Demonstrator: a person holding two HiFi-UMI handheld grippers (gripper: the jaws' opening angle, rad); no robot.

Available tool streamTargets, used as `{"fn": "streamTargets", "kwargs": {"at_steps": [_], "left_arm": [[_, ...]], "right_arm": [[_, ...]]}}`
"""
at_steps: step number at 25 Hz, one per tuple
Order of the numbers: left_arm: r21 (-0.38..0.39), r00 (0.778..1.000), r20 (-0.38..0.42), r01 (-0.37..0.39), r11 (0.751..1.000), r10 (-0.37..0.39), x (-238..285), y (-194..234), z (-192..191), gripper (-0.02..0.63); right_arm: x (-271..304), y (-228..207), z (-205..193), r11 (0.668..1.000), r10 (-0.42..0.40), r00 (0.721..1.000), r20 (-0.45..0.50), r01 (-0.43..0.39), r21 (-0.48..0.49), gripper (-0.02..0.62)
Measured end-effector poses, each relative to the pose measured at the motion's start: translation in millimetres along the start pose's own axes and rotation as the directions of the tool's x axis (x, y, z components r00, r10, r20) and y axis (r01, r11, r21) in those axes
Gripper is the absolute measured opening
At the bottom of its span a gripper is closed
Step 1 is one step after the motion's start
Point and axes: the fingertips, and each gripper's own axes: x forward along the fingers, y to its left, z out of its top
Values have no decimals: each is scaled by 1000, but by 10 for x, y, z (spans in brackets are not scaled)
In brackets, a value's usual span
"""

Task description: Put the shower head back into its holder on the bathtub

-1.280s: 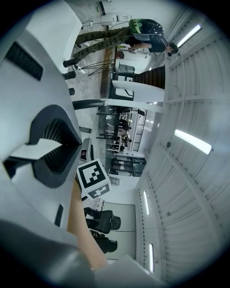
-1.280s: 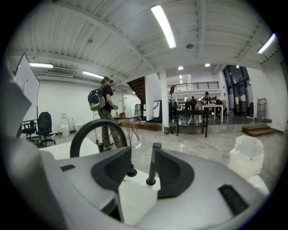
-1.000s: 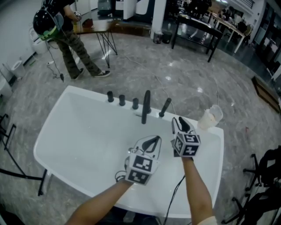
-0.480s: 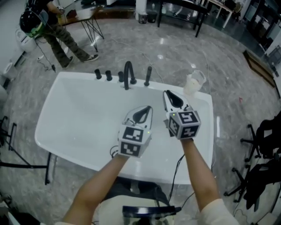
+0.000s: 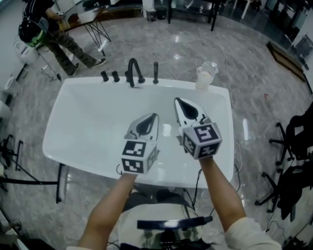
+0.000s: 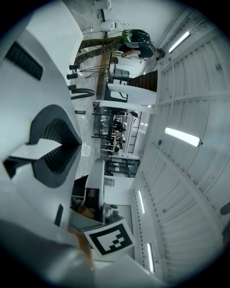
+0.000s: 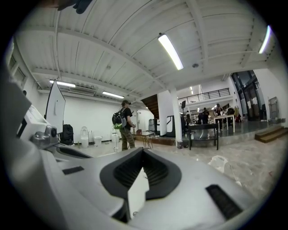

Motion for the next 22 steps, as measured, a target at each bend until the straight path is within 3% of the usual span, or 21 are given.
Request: {"fn": "streamTargets", "kwargs": {"at_steps": [8, 12, 18, 22], "left_arm": [[-6, 999, 34, 42, 999, -41, -578, -99, -36, 5], [-20, 997, 27, 66, 998, -65, -942, 19, -134, 5], [-8, 995, 8, 100, 995, -100, -1485, 214, -304, 5], [-2, 992, 20, 121, 993, -121, -1828, 279, -406, 5]], "right_arm": [[-508, 526, 70, 999, -38, 998, 48, 37, 34, 6], [-651, 916, 96, 997, -70, 995, 75, 67, 43, 6], [-825, 1589, 142, 995, -54, 990, 127, 43, 91, 5], [-945, 1942, 40, 993, -91, 990, 111, 82, 80, 5]]}}
